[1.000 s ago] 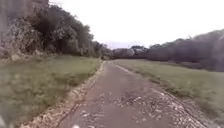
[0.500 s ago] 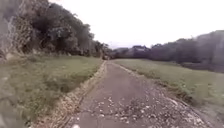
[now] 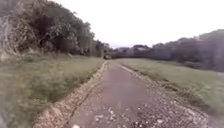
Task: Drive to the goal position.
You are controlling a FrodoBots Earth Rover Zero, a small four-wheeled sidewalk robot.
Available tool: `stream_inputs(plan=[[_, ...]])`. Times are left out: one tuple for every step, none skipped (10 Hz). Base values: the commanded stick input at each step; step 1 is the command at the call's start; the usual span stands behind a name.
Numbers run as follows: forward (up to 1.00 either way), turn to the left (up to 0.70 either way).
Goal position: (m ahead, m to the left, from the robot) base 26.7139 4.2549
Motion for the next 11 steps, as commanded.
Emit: stream_inputs(plan=[[0.7, 0.0], [0.7, 0.0], [0.7, 0.0], [0.7, 0.0], [0.7, 0.0], [0.7, 0.0], [0.7, 0.0], [0.7, 0.0], [0.7, 0.0], [0.7, 0.0], [0.7, 0.0]])
